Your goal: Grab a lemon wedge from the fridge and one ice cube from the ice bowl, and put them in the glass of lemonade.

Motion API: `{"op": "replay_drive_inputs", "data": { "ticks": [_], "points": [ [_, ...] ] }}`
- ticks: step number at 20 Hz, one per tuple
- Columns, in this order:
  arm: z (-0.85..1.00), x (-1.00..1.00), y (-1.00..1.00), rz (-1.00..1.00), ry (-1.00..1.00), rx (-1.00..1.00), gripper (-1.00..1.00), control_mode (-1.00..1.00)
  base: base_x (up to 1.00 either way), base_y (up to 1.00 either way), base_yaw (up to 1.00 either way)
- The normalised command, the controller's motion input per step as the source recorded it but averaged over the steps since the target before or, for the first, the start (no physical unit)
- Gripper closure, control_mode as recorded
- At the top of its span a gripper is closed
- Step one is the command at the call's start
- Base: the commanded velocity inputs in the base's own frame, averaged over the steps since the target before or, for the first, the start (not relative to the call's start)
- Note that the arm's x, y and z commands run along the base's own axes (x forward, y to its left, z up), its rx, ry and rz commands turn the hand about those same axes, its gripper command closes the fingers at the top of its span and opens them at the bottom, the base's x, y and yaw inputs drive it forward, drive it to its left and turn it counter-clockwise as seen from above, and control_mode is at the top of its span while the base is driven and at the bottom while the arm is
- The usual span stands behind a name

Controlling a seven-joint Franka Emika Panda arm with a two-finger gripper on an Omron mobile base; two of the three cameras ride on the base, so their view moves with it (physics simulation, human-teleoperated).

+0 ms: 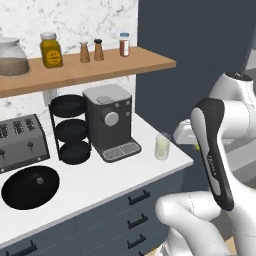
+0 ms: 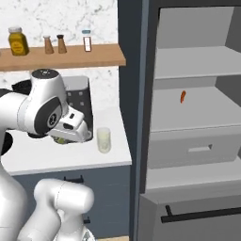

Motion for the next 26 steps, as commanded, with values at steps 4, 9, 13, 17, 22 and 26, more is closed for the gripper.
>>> {"op": "replay_drive_inputs", "data": {
  "ticks": [4,9,13,17,22,26],
  "points": [
    [0.0,0.0,0.0,0.0,0.0,0.0,1.0,1.0,0.41,0.0,-0.17],
    [-0.01,0.06,0.0,-0.27,0.02,0.0,1.0,-1.0,0.07,0.0,-0.05],
    [-0.09,0.09,0.07,-0.43,-0.03,-0.06,1.0,-1.0,0.0,0.0,0.0],
    [-0.01,0.47,0.04,-0.27,-0.01,-0.03,1.0,-1.0,0.0,0.0,0.0],
    [-0.02,0.92,0.0,0.0,0.02,-0.02,1.0,-1.0,0.0,0.0,0.0],
    [-0.2,0.87,0.0,0.01,0.05,-0.02,1.0,-1.0,0.0,0.0,0.0]
  ]
}}
